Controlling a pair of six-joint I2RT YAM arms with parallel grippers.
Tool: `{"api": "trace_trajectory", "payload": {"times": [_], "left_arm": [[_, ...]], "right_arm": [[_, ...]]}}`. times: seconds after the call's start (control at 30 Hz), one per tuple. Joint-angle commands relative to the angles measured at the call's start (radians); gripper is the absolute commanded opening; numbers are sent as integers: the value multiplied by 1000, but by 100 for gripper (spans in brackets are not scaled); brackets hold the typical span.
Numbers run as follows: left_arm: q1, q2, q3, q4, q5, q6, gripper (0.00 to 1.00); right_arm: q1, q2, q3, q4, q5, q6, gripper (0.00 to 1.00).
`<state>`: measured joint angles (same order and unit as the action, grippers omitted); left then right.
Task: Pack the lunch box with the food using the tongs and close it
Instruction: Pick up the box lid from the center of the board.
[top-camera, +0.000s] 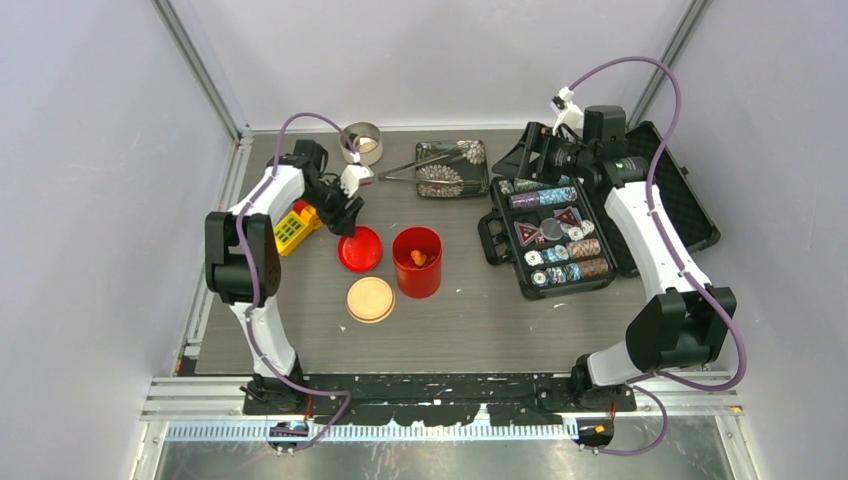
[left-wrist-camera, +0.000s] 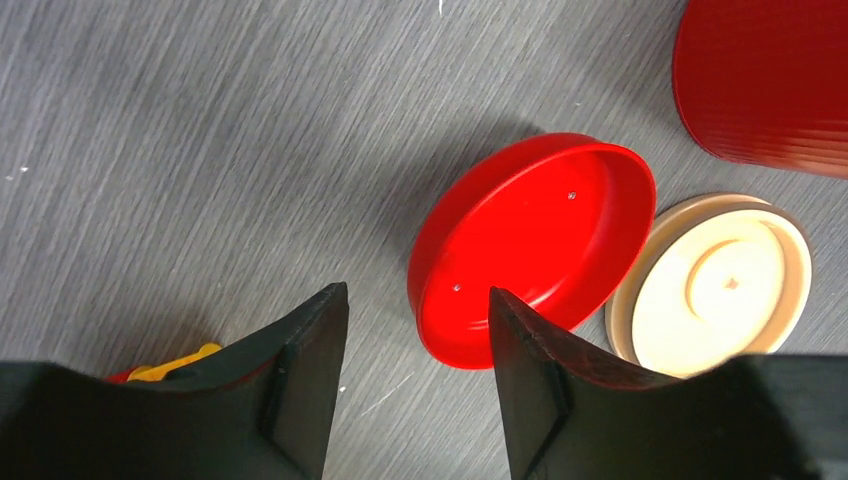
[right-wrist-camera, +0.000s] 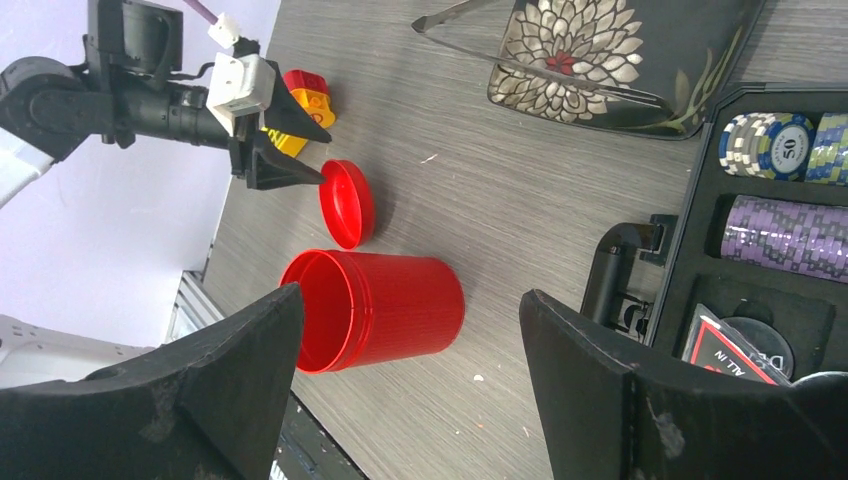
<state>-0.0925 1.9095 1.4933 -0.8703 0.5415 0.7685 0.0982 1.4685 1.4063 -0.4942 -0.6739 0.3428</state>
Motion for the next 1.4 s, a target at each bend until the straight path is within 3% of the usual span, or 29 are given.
{"api": "trace_trajectory", "payload": {"times": [0.0, 0.2, 0.5, 0.63, 0.97, 1.23, 1.37], "left_arm": [[-24, 26, 46, 21, 12, -18, 54], [-38, 40, 31, 39, 0, -51, 39], [-43, 8, -10, 98, -80, -86, 6], [-42, -26, -19, 109, -84, -109, 0], [-6, -100, 106, -34, -12, -206, 0], [1, -335, 74, 137, 9, -180, 0], [-55, -430, 83, 196, -71, -104, 0]], "right_arm": [[2, -57, 7, 35, 16, -12, 84], [3, -53, 14, 37, 17, -4, 83], [3, -34, 1, 121, 9, 93, 82], [7, -34, -9, 151, 3, 115, 82], [13, -54, -25, 181, -11, 127, 82], [14, -42, -1, 225, -19, 206, 82], [14, -18, 33, 298, -27, 338, 82]]}}
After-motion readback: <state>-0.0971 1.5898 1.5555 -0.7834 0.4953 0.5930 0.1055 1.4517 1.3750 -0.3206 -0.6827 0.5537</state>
